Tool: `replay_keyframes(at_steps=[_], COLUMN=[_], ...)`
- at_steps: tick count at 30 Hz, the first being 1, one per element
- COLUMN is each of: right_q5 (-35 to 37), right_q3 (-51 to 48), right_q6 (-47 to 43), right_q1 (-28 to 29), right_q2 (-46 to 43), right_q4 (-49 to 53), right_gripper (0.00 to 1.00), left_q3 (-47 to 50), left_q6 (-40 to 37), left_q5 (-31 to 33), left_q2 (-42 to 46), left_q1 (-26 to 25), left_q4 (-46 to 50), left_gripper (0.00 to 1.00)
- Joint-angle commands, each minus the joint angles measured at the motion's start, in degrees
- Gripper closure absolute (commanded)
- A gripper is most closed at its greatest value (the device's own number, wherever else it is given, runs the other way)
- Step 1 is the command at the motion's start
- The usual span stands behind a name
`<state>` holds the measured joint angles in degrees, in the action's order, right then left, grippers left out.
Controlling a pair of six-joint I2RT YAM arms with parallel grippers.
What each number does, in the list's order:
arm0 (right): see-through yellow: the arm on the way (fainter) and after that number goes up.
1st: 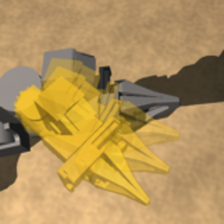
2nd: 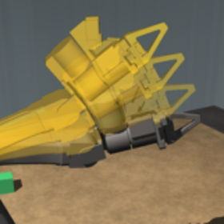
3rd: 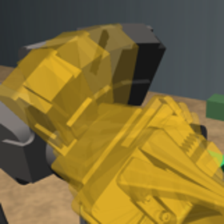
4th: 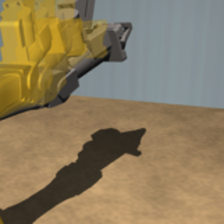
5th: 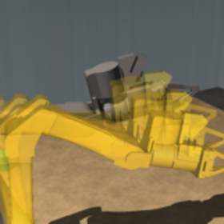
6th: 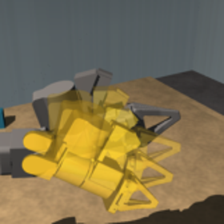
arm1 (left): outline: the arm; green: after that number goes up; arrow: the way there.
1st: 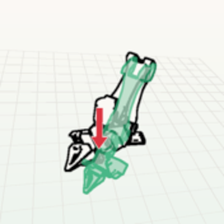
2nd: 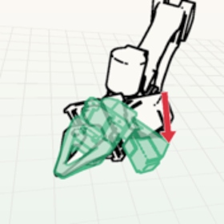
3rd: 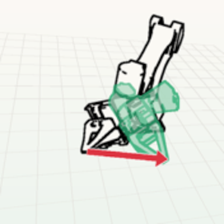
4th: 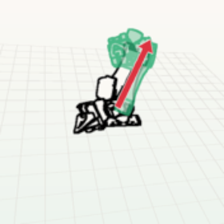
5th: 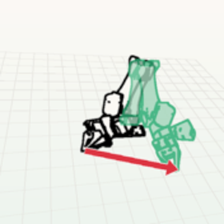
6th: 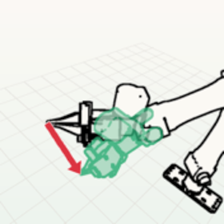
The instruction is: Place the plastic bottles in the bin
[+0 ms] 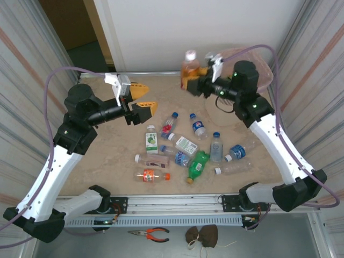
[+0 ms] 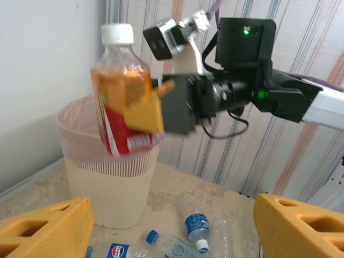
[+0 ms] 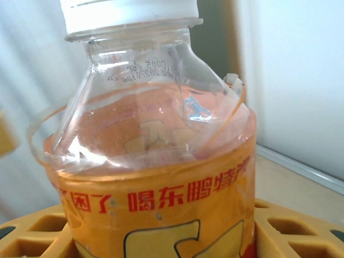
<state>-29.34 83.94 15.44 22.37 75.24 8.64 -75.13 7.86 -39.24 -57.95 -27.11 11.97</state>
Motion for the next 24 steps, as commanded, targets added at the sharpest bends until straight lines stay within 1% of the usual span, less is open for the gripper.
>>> replay_keyframes(at_steps=[1, 2, 5, 6, 8, 9, 12, 14, 16, 17, 20, 24], right_q5=[9.5, 11.3, 14.8, 15.8, 18.5, 20.0, 27.7, 31.7, 34.8, 36.1, 39.1, 39.2], right_q3=[4.2, 5.2, 6.3, 6.4, 7.4, 8.5, 14.1, 18.3, 22.7, 25.7, 30.5, 31.5], right_q6=[18.8, 22.0, 29.7, 31.8, 35.5, 37.4, 44.3, 49.0, 53.9, 55.9, 60.0, 63.0], right_q1=[-6.4, -8.1, -12.6, -13.8, -15.3, -15.7, -15.9, -15.9, -15.8, -15.8, -15.5, -15.2], right_q2=[3.4, 4.4, 6.7, 7.3, 8.8, 9.6, 13.3, 16.2, 19.2, 20.7, 24.5, 27.2], right_q4=[1.4, 3.0, 5.6, 5.8, 7.7, 9.5, 19.3, 26.9, 34.1, 38.2, 46.3, 49.2], right_gripper=[0.52, 0.56, 0.60, 0.63, 0.65, 0.65, 0.64, 0.60, 0.60, 0.59, 0.59, 0.58], left_q3=[0.7, 0.8, 0.8, 0.9, 1.1, 1.4, 2.0, 2.4, 2.6, 2.6, 2.9, 3.1], left_q6=[-0.5, -0.3, -0.5, -0.6, -0.7, -0.7, -0.7, -0.6, -0.4, -0.5, -0.9, -1.3], left_q5=[0.6, 0.6, 0.6, 0.7, 1.0, 1.2, 1.5, 1.7, 2.0, 2.3, 3.3, 3.9], left_q2=[0.6, 0.6, 0.7, 0.9, 1.1, 1.3, 1.7, 1.8, 1.7, 1.9, 2.1, 2.3], left_q1=[0.0, 0.0, 0.0, 0.0, 0.0, 0.0, -0.1, 0.0, 0.0, 0.0, 0.0, 0.0], left_q4=[-0.5, -0.5, -0.2, -0.1, 0.2, 0.2, 0.0, -0.2, -0.1, -0.1, 0.4, 1.3], left_gripper=[0.22, 0.22, 0.22, 0.22, 0.22, 0.22, 0.22, 0.22, 0.22, 0.22, 0.22, 0.22])
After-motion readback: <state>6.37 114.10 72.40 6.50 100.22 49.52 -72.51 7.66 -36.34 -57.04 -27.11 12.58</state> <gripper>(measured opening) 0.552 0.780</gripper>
